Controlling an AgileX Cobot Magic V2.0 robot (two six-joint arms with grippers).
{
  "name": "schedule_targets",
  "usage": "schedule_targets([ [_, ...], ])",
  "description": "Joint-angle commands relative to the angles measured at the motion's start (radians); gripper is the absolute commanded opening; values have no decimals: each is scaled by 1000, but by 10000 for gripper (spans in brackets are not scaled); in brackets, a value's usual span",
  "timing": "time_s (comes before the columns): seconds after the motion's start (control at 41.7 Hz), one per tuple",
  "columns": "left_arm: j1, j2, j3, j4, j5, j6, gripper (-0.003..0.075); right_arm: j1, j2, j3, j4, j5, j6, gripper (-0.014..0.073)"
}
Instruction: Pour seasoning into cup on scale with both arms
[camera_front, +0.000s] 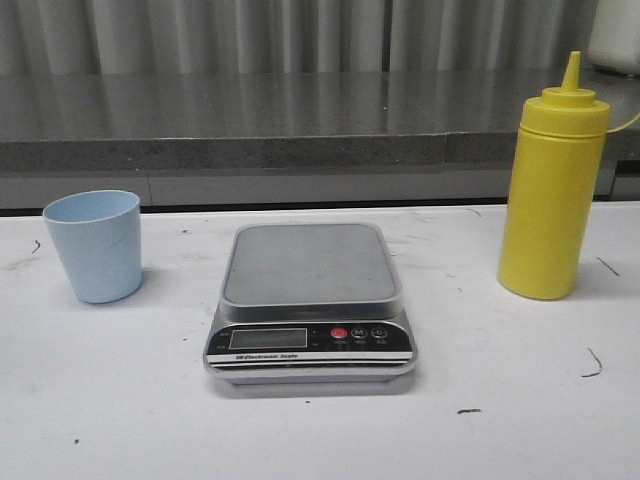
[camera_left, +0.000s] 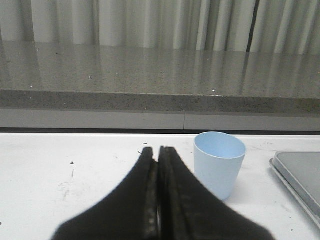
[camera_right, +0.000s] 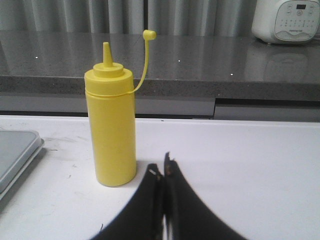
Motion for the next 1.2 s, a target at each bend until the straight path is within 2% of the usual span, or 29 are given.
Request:
schedule_targets([
  [0.0,-2,-15,22,-9,-93,-2,-20,-5,-15,-5,1,-83,-1,-122],
  [0.599,-2,-15,22,-9,-93,-2,-20,-5,-15,-5,1,-84,-1,-122],
  [0.863,-2,-15,13,-9,-218,-2,-20,-5,-15,-16,1,-98,-1,-122],
  [1.007,-2,-14,-58,-9,-197,-2,-20,-5,-15,-105,1,-55,-1,-122],
  [1.175,-2,20,-221,-9,-72,-2,-20,-5,5,-272,-50,69,-2,-122],
])
